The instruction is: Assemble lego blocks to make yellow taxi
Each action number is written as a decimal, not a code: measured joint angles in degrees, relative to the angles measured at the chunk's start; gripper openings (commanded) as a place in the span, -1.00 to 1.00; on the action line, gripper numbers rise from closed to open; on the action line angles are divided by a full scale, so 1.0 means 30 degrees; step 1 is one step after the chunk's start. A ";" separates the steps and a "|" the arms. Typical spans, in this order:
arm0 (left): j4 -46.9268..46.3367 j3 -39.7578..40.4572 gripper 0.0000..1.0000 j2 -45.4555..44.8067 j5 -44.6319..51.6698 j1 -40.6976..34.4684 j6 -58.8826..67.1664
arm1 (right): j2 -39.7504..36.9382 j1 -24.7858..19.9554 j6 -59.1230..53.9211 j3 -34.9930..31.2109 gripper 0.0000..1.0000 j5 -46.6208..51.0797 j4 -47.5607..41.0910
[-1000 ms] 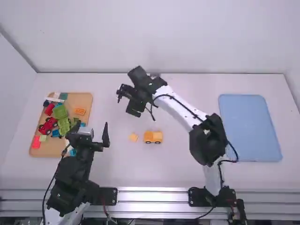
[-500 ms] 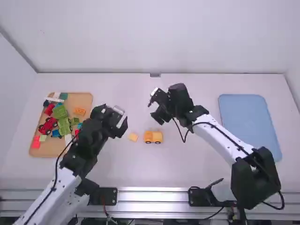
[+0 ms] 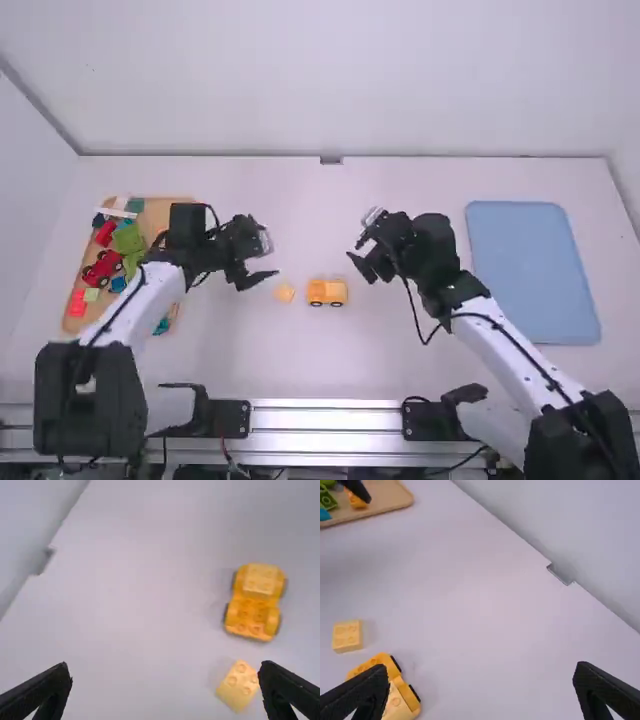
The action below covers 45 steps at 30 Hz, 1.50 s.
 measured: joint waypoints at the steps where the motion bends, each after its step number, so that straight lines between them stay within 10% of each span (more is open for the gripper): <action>1: -0.0182 0.0007 0.98 0.0510 0.0962 0.0459 0.0576 | -0.0087 -0.0109 0.0029 -0.0182 0.97 -0.0204 0.0197; 10: -0.0838 0.0007 0.98 0.7490 0.6768 0.1144 0.7664 | -0.0204 -0.1676 0.0219 -0.1122 0.97 -0.3257 0.1741; 29: 0.1246 0.0007 0.90 1.0608 0.4109 0.0102 0.8459 | -0.0204 -0.1887 0.0692 -0.1122 0.97 -0.4510 0.1763; 38: 0.1202 0.0007 0.52 1.1482 0.3366 0.0000 0.8000 | -0.0204 -0.1632 0.0663 -0.1122 0.96 -0.4561 0.1763; 45: 0.1231 0.0015 -0.16 1.1642 0.3300 -0.0007 0.7905 | -0.0204 -0.1632 0.0656 -0.1122 0.96 -0.4583 0.1770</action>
